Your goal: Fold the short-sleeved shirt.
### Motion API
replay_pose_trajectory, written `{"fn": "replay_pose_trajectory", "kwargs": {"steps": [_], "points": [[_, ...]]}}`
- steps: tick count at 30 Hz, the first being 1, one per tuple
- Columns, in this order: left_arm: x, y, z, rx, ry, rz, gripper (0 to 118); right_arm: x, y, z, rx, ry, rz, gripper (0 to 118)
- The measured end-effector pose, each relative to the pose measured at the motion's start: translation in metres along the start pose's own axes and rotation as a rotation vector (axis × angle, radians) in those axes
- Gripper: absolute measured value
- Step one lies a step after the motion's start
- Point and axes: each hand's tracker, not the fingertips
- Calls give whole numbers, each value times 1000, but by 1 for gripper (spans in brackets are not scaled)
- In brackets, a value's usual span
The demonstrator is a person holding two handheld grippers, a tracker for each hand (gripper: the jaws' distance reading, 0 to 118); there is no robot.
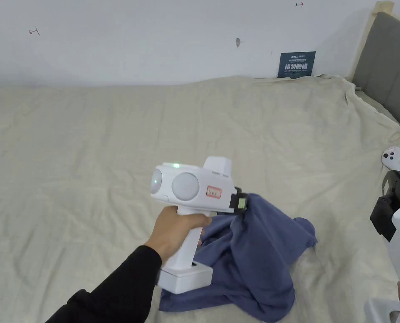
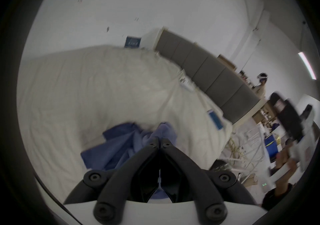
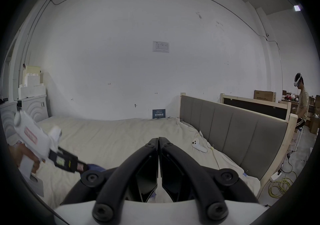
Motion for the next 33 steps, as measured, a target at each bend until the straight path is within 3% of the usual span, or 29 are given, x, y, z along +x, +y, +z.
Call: {"fn": "replay_pose_trajectory", "kwargs": {"steps": [6, 9, 15, 19, 20, 22, 23, 33], "points": [[-23, -53, -59, -217, 178, -54, 0, 0, -8, -4, -21, 17, -1, 0], [-33, -75, -79, -284, 188, -21, 0, -4, -10, -4, -33, 28, -1, 0], [-37, -90, -88, -279, 210, 20, 3, -2, -16, -7, -51, 41, 3, 0], [-33, -84, -71, -222, 207, 12, 27, 1, -17, -8, -46, 47, 9, 0], [-32, -81, -65, -207, 218, 15, 48, 0, -16, -7, -42, 48, 7, 0], [-30, -76, -49, -156, 243, 33, 102, 0, -13, -7, -36, 52, 4, 0], [-30, -72, -37, -119, 242, 37, 113, -1, -11, -7, -31, 54, 3, 0], [-9, -50, 107, 443, 328, 22, 114, -17, 4, -1, 22, 72, 5, 0]]}}
